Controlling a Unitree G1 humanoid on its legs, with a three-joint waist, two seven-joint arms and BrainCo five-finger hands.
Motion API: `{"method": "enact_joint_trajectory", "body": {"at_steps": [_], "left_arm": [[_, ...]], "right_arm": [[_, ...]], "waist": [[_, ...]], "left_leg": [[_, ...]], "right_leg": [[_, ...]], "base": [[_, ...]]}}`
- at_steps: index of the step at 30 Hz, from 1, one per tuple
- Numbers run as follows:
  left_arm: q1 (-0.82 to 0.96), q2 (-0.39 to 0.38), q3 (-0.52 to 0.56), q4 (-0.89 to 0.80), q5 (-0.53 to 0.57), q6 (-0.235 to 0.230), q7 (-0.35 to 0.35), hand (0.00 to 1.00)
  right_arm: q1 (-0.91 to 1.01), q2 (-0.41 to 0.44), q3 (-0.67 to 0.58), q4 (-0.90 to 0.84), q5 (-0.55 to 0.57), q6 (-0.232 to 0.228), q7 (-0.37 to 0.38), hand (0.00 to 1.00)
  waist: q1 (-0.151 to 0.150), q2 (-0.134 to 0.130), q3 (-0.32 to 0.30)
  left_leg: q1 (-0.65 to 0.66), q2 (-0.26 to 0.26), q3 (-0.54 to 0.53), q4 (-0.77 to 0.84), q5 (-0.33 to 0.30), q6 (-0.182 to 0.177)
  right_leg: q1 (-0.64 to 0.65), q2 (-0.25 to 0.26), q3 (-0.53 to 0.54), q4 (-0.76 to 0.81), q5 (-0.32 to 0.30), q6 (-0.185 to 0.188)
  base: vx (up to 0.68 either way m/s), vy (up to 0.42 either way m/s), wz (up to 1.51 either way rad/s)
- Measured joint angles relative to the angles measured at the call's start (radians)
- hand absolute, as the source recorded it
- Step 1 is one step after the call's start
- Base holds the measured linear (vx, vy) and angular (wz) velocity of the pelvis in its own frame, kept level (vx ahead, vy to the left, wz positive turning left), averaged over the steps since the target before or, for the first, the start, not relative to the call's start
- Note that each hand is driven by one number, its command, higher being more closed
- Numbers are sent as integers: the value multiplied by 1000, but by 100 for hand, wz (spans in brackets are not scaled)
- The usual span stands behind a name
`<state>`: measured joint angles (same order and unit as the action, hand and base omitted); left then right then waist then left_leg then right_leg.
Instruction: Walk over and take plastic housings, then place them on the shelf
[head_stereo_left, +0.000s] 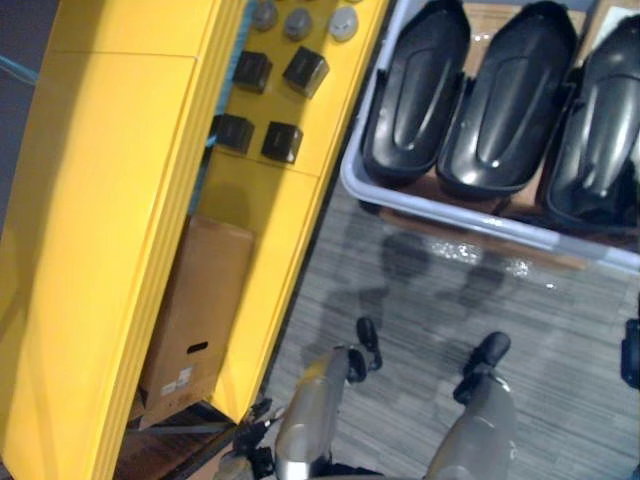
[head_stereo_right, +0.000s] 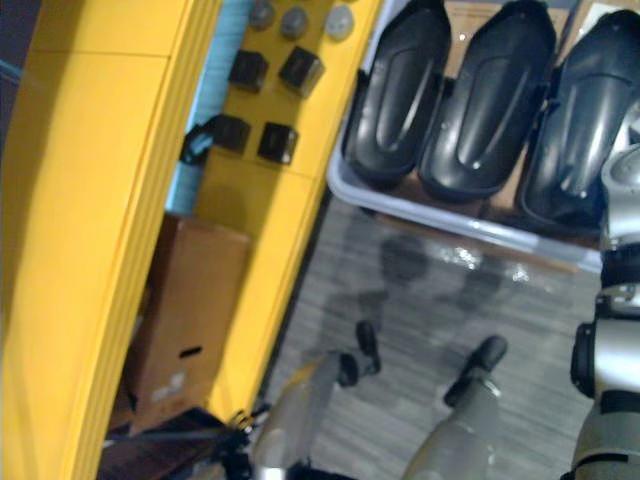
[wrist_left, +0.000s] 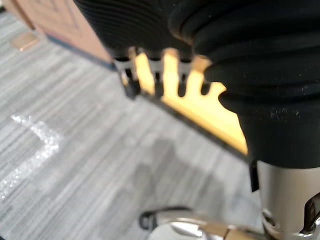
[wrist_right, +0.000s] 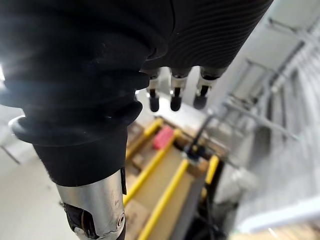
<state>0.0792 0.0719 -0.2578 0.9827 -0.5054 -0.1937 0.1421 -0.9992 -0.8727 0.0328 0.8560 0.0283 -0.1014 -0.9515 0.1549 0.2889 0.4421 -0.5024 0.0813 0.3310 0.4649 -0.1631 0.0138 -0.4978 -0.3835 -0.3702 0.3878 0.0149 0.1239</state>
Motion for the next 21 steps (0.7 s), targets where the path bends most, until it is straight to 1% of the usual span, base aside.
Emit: {"method": "enact_joint_trajectory", "body": {"at_steps": [1, 2, 3, 4, 6, 8, 9, 13, 15, 16, 17, 18, 19, 20, 21], "left_arm": [[0, 0, 0, 0, 0, 0, -1, 0], [0, 0, 0, 1, 0, 0, -1, 0], [0, 0, 0, 1, 0, 0, -1, 0], [0, 0, 0, 1, 0, 0, -1, 0], [0, 0, 0, 2, 0, 0, -3, 0], [0, 0, 0, 3, 0, -1, -5, 0], [0, 0, 0, 3, 0, -1, -5, 0], [-1, -1, 0, 7, -2, -2, -6, 0], [-2, -1, 1, 11, -6, -3, -6, 0], [-2, -1, 1, 13, -6, -2, -6, 0], [-3, 0, 1, 14, -6, -2, -6, 0], [-3, 0, 1, 16, -6, -2, -6, 0], [-7, -1, 1, 25, -6, -2, -7, 0], [-10, -1, 1, 30, -6, -1, -7, 0], [-16, -1, 1, 40, -6, -1, -8, 0]], "right_arm": [[4, 5, -1, 12, 5, 0, 12, 0], [17, 15, -4, 37, 31, 6, 38, 0], [23, 18, -4, 44, 40, 15, 46, 0], [33, 22, -4, 66, 50, 35, 62, 0], [48, 23, -10, 95, 87, 52, 90, 0], [56, 27, -28, 138, 128, 82, 124, 0], [58, 28, -30, 146, 134, 87, 127, 0], [82, 30, -32, 182, 178, 143, 188, 0], [92, 29, -31, 184, 186, 151, 217, 0], [92, 24, -31, 184, 195, 159, 248, 0], [93, 21, -31, 185, 195, 164, 265, 100], [94, 14, -31, 189, 195, 172, 294, 100], [95, 1, -29, 197, 194, 180, 340, 100], [95, -3, -28, 199, 194, 182, 356, 100], [95, -14, -27, 205, 192, 188, 389, 100]], "waist": [[0, 0, 0], [0, 0, 0], [0, 0, 0], [0, 0, 0], [0, 0, 0], [0, 0, 0], [0, 0, 0], [0, 0, 0], [-2, 0, 0], [-2, 0, 0], [-3, 0, 0], [-3, 0, 0], [-3, 0, 0], [-3, 0, 0], [-4, -1, 1]], "left_leg": [[0, 0, 0, 0, 0, 0], [0, 0, 0, 0, 0, 0], [0, 0, 0, 0, 0, 0], [-1, 0, 0, 0, 0, 0], [-3, 0, -2, 1, 0, 0], [-4, 0, -3, 2, 0, 0], [-4, 1, -3, 2, 0, 0], [-6, 2, -3, 5, -1, 0], [-7, 4, -2, 10, -4, 2], [-7, 8, -3, 20, -10, 2], [-7, 10, -4, 24, -13, 2], [-7, 12, -5, 28, -17, 2], [-9, 12, -6, 32, -22, 3], [-9, 12, -5, 32, -22, 3], [-9, 10, -6, 33, -22, 4]], "right_leg": [[0, 0, 0, 0, 0, 0], [0, 0, 0, 0, 0, 0], [0, 0, 0, 0, 0, 0], [0, 0, 0, 0, 0, 0], [0, 0, -2, 0, 0, 0], [0, 0, -3, 0, 0, 0], [0, 0, -3, 0, 0, 0], [0, 1, -3, 0, 0, 0], [1, 2, -3, 0, 0, 0], [5, 4, -3, 1, 0, 0], [8, 5, -3, 0, -1, 0], [10, 6, -4, 0, -1, 0], [11, 5, -4, 2, -1, 0], [12, 5, -4, 1, -1, 0], [12, 2, -4, 2, -1, 0]], "base": [[0, 0, 0], [0, 0, 0], [0, 0, 0], [0, 0, 0], [0, 0, 0], [0, 0, 0], [0, 0, 0], [0, 0, 0], [0, 0, 0], [0, 0, 0], [0, 0, 0], [0, 0, 0], [0, 0, 0], [0, 0, 0], [0, 0, 0]]}}
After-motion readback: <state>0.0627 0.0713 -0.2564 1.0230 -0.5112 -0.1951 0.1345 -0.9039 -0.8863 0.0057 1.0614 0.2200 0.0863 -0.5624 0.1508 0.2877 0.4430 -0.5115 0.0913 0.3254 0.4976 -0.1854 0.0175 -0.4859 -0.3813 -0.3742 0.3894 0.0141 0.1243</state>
